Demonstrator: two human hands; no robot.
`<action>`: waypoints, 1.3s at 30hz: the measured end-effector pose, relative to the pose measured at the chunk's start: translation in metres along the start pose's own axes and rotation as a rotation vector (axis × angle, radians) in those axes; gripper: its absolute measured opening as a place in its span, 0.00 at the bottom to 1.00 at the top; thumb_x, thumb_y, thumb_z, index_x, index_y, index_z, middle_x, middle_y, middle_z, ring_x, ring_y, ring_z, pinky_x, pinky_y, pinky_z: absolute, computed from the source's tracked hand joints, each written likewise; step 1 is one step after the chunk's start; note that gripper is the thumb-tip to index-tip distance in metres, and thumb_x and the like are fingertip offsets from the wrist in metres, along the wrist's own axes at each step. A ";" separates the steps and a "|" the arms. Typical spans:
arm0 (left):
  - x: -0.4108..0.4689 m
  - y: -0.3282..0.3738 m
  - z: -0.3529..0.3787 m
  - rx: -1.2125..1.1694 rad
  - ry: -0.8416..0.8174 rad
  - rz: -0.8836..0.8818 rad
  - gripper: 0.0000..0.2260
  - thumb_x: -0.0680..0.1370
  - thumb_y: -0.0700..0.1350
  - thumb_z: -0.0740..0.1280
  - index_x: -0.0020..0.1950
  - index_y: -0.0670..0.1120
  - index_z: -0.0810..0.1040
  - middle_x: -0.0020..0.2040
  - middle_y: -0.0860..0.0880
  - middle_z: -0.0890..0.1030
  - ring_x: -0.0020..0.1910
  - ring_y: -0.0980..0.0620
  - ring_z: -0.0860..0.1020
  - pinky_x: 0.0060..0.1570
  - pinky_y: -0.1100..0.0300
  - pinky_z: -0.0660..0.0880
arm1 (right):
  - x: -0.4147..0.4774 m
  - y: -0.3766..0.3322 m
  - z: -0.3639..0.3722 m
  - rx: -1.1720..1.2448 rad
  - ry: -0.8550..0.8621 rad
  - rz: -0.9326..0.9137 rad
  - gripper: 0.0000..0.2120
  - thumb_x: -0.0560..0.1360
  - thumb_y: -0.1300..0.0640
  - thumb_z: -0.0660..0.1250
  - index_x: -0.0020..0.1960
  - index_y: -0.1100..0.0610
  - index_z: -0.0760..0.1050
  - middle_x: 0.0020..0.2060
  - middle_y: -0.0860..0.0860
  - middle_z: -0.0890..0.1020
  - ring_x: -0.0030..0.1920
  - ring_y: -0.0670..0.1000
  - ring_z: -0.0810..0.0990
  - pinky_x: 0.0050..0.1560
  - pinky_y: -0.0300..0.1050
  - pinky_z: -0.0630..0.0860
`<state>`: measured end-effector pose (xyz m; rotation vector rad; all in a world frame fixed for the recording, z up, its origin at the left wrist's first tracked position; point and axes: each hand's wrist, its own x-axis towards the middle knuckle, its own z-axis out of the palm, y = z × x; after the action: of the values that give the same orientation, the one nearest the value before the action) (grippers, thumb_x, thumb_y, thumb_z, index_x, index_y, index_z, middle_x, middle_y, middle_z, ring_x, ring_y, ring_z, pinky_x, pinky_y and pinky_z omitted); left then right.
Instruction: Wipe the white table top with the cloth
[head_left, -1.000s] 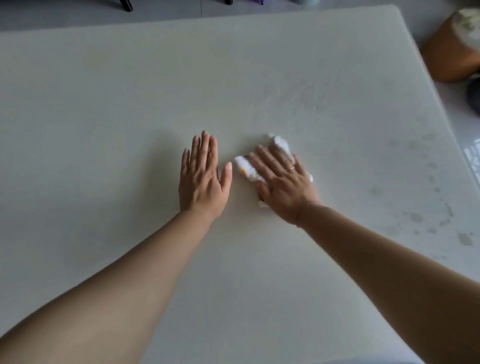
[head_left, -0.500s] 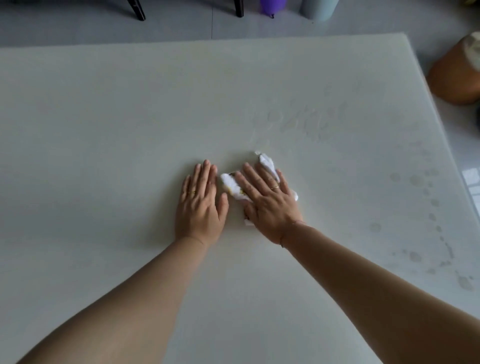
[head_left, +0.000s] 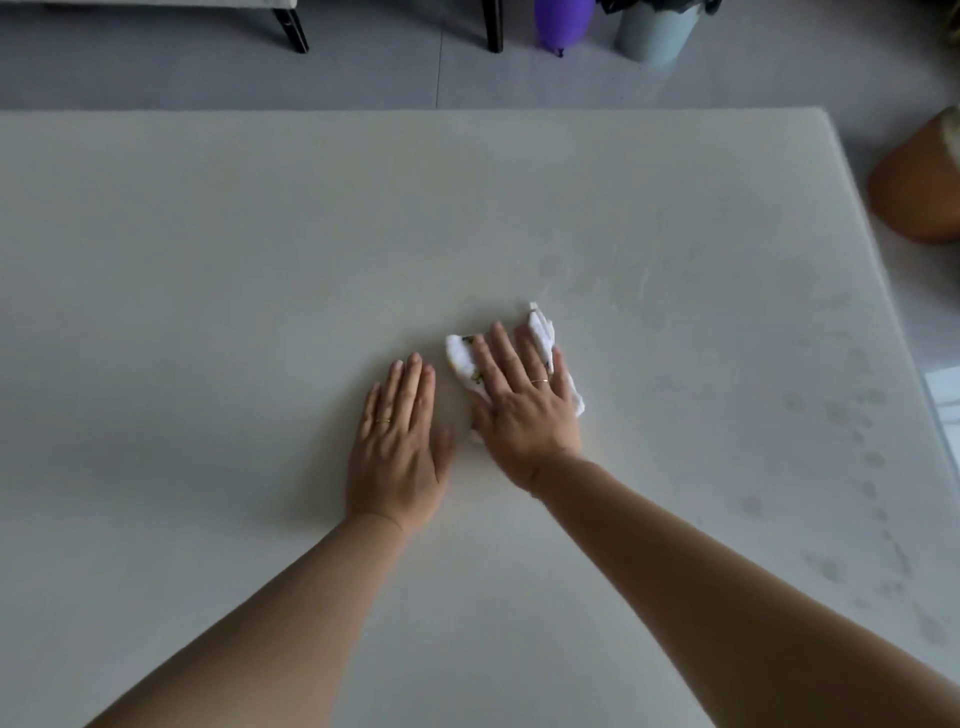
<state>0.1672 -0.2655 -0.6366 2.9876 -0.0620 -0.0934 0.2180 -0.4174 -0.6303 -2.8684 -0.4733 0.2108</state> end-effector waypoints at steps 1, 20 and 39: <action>0.000 0.000 0.000 0.002 0.001 0.000 0.27 0.79 0.51 0.49 0.75 0.40 0.59 0.76 0.43 0.59 0.76 0.46 0.57 0.74 0.49 0.54 | 0.002 0.014 -0.004 -0.026 0.010 -0.064 0.28 0.77 0.44 0.46 0.76 0.48 0.53 0.76 0.49 0.56 0.76 0.51 0.50 0.74 0.54 0.42; 0.046 -0.002 -0.010 -0.027 0.016 0.106 0.29 0.78 0.53 0.51 0.74 0.37 0.60 0.75 0.40 0.60 0.75 0.43 0.58 0.72 0.47 0.54 | 0.061 0.071 -0.025 -0.044 0.040 0.171 0.26 0.80 0.45 0.49 0.77 0.46 0.48 0.77 0.46 0.51 0.76 0.49 0.45 0.74 0.51 0.39; 0.116 -0.009 -0.006 -0.039 0.018 0.064 0.31 0.78 0.56 0.49 0.76 0.39 0.55 0.77 0.42 0.55 0.76 0.45 0.53 0.74 0.49 0.52 | 0.133 0.102 -0.036 0.065 0.108 0.747 0.28 0.79 0.48 0.49 0.77 0.48 0.46 0.77 0.48 0.47 0.76 0.51 0.43 0.74 0.56 0.39</action>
<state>0.2832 -0.2605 -0.6390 2.9438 -0.1515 -0.0595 0.3793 -0.4745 -0.6345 -2.8298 0.6281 0.1808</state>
